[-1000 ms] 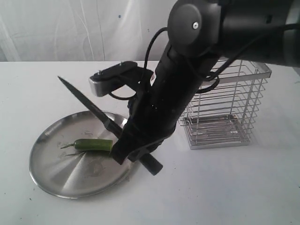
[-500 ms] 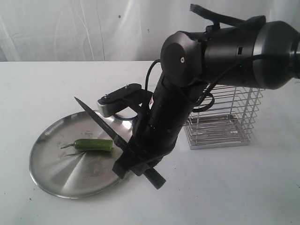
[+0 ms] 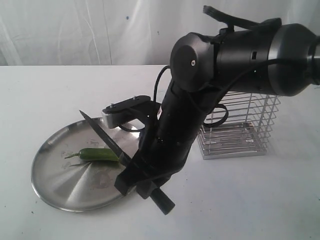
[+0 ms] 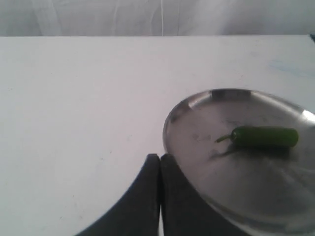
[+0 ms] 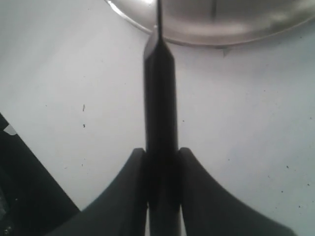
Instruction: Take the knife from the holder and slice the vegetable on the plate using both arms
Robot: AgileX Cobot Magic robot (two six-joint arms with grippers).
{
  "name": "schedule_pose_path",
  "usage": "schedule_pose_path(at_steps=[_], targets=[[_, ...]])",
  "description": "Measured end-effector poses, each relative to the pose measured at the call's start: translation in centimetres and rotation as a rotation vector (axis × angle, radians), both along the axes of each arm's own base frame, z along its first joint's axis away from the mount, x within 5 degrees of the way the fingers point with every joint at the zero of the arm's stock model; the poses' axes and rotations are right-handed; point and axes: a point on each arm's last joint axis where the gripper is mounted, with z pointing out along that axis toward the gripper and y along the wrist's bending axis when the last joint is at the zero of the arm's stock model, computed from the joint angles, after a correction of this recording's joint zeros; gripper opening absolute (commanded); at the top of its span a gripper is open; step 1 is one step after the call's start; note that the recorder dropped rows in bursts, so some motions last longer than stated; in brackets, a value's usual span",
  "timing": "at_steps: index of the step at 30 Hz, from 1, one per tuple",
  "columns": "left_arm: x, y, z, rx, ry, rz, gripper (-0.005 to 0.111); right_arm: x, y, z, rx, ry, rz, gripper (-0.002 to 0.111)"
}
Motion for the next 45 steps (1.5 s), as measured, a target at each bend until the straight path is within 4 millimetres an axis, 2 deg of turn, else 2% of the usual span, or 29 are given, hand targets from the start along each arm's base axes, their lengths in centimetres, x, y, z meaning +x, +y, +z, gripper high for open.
schedule_pose_path(at_steps=[7,12,14,16,18,19,20,21,22,24,26,27,30,33,38,45], targets=[[0.2,0.0,2.9,-0.293,-0.319,0.015,0.0,-0.2,0.1,0.1,0.01,0.055,-0.076,0.0],[-0.4,0.6,5.6,-0.247,-0.601,0.044,0.0,-0.7,0.3,0.2,0.029,0.129,-0.102,0.0],[-0.4,1.3,7.4,-0.251,-0.665,0.116,0.0,-1.0,0.3,0.3,0.023,0.16,-0.099,0.0],[-0.4,1.9,11.3,-0.264,-0.764,0.183,0.0,-1.3,0.1,0.3,0.003,0.189,-0.086,0.0],[1.0,1.5,14.8,-0.137,-0.767,0.152,0.0,-1.4,0.1,0.3,0.001,0.192,-0.079,0.0],[2.9,0.8,16.2,0.008,-0.694,0.093,0.0,-1.3,0.1,0.3,0.005,0.185,-0.074,0.0],[4.0,0.4,16.7,0.053,-0.638,0.059,0.0,-1.2,0.2,0.3,0.011,0.175,-0.072,0.0],[6.4,0.0,16.9,0.052,-0.491,0.006,0.0,-1.0,0.3,0.3,0.027,0.151,-0.068,0.0],[8.7,-0.2,16.1,0.008,-0.308,-0.018,0.0,-0.9,0.4,0.3,0.036,0.138,-0.065,0.0],[11.9,-0.4,13.4,0.022,0.066,-0.003,0.0,-0.7,0.5,0.3,0.051,0.115,-0.068,0.0],[13.6,-0.9,11.3,0.146,0.366,-0.02,0.0,-0.5,0.6,0.3,0.064,0.096,-0.075,0.0],[14.0,-1.6,11.4,0.168,0.429,-0.063,0.0,-0.4,0.7,0.3,0.072,0.086,-0.081,0.0],[14.6,-5.8,13.0,0.115,0.418,-0.385,0.0,-0.3,0.8,0.4,0.089,0.08,-0.099,0.0],[15.1,-8.0,12.9,0.048,0.399,-0.558,0.0,-0.4,1.0,0.5,0.107,0.103,-0.119,0.0],[16.6,-10.0,11.8,-0.083,0.387,-0.684,0.0,-0.5,1.2,0.6,0.13,0.132,-0.15,0.0],[18.0,-10.7,10.5,-0.129,0.408,-0.705,0.0,-0.6,1.4,0.7,0.154,0.152,-0.176,0.0]])
